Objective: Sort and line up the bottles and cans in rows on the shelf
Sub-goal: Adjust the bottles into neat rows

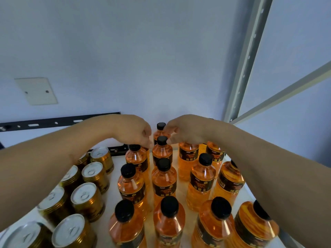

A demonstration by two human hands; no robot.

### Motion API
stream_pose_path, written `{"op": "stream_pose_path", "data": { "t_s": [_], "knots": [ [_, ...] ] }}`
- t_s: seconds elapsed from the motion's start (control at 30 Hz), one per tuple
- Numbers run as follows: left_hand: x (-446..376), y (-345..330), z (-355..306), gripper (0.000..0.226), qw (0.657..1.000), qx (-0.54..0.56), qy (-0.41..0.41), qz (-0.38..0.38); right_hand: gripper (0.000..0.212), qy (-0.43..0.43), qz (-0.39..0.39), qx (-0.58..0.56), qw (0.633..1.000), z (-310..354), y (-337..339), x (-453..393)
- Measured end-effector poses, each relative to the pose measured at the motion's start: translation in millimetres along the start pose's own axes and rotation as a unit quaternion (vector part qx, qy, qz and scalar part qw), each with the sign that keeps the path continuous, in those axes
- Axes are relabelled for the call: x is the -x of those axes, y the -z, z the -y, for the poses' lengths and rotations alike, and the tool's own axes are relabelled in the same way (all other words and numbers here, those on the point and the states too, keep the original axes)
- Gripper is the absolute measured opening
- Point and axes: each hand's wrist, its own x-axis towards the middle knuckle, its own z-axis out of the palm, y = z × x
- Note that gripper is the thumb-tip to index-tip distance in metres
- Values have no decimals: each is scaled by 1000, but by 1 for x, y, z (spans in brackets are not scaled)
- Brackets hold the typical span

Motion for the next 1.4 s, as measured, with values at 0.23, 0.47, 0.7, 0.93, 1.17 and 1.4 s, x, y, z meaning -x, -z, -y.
{"op": "stream_pose_path", "data": {
  "t_s": [0.23, 0.47, 0.7, 0.93, 1.17, 1.4],
  "knots": [
    [12, -25, 18, 46, 999, -3, 14, -32, 50, 18, 23, 43, 999, 15, -17, -17],
    [7, -32, 16, 46, 996, 17, 21, -81, 52, -1, 4, 49, 999, 18, -22, -22],
    [18, -36, 11, 56, 993, 40, 31, -106, 54, 15, -44, 10, 999, 27, -20, -2],
    [75, -46, 7, 63, 995, 64, -22, -79, 51, 19, 62, -57, 996, 44, -23, 41],
    [74, -61, 10, 47, 992, 85, -41, -84, 43, 3, 30, -31, 999, 45, -39, 41],
    [77, -54, 0, 54, 995, 72, -27, -62, 57, -25, 14, -80, 996, 39, -27, 62]
  ]
}}
